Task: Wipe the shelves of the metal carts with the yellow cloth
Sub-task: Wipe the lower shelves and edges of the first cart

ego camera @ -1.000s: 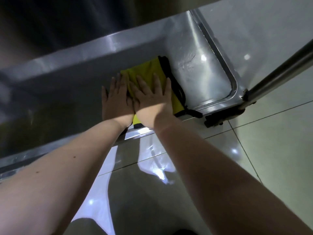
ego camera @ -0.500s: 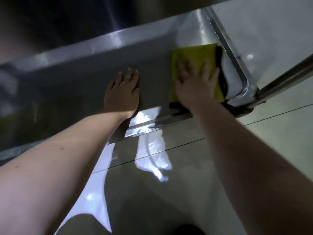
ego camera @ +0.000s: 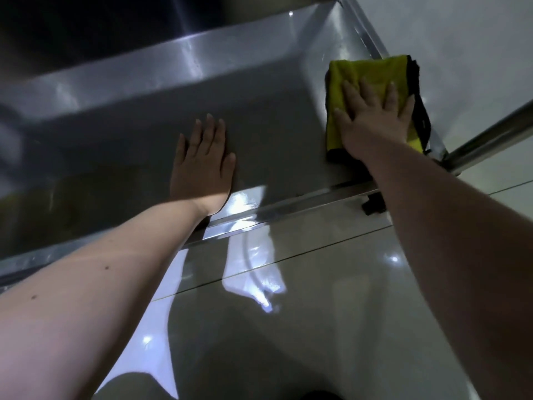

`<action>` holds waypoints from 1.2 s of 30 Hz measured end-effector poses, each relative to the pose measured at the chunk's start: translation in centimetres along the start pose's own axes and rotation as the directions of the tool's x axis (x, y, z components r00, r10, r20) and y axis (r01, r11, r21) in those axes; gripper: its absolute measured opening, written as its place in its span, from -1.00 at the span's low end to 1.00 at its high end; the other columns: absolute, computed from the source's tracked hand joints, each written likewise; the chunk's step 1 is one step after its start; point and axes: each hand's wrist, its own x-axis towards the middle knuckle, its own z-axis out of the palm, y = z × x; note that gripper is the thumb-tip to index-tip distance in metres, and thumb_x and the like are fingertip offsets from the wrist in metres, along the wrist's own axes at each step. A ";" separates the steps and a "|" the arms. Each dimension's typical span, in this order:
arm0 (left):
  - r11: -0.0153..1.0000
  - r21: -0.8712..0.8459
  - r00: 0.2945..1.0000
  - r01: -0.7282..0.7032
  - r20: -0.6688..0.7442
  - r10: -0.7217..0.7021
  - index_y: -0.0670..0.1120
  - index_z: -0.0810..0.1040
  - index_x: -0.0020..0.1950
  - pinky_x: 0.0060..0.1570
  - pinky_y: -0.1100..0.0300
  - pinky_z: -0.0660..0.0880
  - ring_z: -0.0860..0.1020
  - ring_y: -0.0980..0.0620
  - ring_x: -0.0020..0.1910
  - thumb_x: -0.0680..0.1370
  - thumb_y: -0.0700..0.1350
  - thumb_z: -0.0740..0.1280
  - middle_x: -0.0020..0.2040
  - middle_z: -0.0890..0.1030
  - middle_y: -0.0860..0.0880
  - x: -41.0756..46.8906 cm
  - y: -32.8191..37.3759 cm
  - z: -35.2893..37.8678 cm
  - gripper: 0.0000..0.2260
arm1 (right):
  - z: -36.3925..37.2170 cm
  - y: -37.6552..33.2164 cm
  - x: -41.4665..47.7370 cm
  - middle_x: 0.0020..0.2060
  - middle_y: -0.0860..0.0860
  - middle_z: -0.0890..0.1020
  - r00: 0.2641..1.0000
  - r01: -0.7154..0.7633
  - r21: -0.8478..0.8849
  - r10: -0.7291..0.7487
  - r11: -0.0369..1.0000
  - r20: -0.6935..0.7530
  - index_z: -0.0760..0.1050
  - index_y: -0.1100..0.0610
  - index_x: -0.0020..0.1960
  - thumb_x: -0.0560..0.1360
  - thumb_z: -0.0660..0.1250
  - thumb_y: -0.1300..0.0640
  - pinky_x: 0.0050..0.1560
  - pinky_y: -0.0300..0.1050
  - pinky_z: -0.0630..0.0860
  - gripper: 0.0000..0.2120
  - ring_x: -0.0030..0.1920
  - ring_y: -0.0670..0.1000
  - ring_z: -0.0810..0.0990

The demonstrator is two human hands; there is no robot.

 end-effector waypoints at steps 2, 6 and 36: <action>0.999 -0.011 0.999 0.049 -0.020 -0.049 -0.08 -0.03 0.61 0.52 -0.09 -0.18 -0.09 -0.07 0.59 0.66 0.05 -0.05 0.62 -0.04 -0.07 0.0 -0.1 0.1 -0.46 | 0.4 -3.4 -1.0 0.59 -0.12 -0.10 1.000 -0.020 -0.002 0.020 1.000 0.002 -0.16 -0.23 0.57 0.62 -0.14 -0.25 0.43 0.41 -0.29 -0.46 0.56 0.24 -0.22; 0.985 -0.053 0.981 0.166 -0.092 -0.170 -0.16 -0.06 0.60 0.52 -0.09 -0.18 -0.09 -0.15 0.59 0.65 -0.05 0.02 0.61 -0.04 -0.15 -0.2 -0.2 0.1 -0.45 | 2.3 -10.3 -6.1 0.59 -0.13 -0.07 0.929 0.369 -0.044 -0.368 0.928 0.024 -0.15 -0.24 0.57 0.63 -0.14 -0.25 0.44 0.40 -0.26 -0.47 0.56 0.25 -0.16; 0.992 0.043 0.992 0.118 0.043 -0.120 0.14 -0.02 0.60 0.46 -0.26 -0.18 -0.04 -0.17 0.58 0.69 0.08 -0.07 0.62 -0.01 0.03 -2.8 -10.2 -1.4 -0.53 | 0.4 -0.3 -3.5 0.59 -0.14 -0.07 1.000 0.023 -0.021 -0.023 1.000 0.015 -0.15 -0.29 0.56 0.60 -0.15 -0.29 0.48 0.33 -0.24 -0.46 0.57 0.20 -0.17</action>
